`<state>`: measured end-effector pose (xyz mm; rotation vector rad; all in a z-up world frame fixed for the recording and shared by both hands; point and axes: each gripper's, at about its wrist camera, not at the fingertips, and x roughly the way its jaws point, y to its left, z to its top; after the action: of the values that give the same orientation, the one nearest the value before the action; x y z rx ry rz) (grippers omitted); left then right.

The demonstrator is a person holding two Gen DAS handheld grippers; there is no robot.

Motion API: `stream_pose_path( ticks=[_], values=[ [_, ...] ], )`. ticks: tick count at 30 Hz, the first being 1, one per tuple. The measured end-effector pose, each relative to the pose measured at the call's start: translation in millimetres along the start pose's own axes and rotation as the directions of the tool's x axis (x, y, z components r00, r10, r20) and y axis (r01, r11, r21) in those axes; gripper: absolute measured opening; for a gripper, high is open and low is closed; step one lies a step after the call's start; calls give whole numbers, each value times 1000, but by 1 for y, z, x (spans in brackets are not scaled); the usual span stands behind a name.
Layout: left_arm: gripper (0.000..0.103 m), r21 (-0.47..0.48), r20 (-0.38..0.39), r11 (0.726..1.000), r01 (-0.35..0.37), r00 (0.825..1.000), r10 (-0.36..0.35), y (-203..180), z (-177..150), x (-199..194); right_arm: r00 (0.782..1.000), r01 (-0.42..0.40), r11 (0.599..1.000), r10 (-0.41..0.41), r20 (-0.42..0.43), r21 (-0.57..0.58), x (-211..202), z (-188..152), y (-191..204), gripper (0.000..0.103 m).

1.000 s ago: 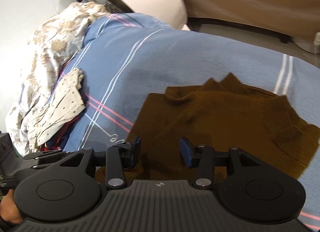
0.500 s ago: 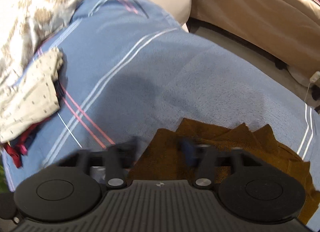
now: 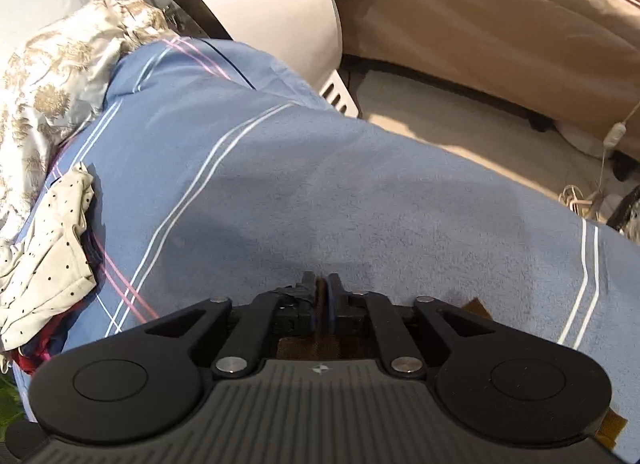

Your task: Fold small clothes

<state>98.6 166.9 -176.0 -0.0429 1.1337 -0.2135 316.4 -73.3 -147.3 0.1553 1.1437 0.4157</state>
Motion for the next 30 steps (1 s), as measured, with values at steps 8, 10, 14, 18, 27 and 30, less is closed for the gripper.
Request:
stream_pose_path(
  ticks=[8,10,14,18,27,30],
  values=[
    [37,-51,-3,998,-44,999,44,20,-8,-5,981,-70,996,58,184,58,-69,-15,-22,99],
    [44,-59,2,996,-64,998,64,26,-12,-9,976,-71,994,53,212,78,-89,-28,-40,103],
    [54,-142,16,990,-17,1000,19,35,-23,-27,977,-16,990,-14,213,140,-122,-68,-83,103],
    [71,-184,68,977,112,993,-101,20,-45,-43,980,-21,964,-32,194,264,-140,-118,-123,103],
    [70,-523,150,789,322,946,-286,18,-83,1,951,-262,804,120,286,533,-121,-189,-146,103],
    [70,-550,228,733,399,917,-328,20,-84,16,932,-322,750,145,332,578,-105,-197,-149,103]
  ],
)
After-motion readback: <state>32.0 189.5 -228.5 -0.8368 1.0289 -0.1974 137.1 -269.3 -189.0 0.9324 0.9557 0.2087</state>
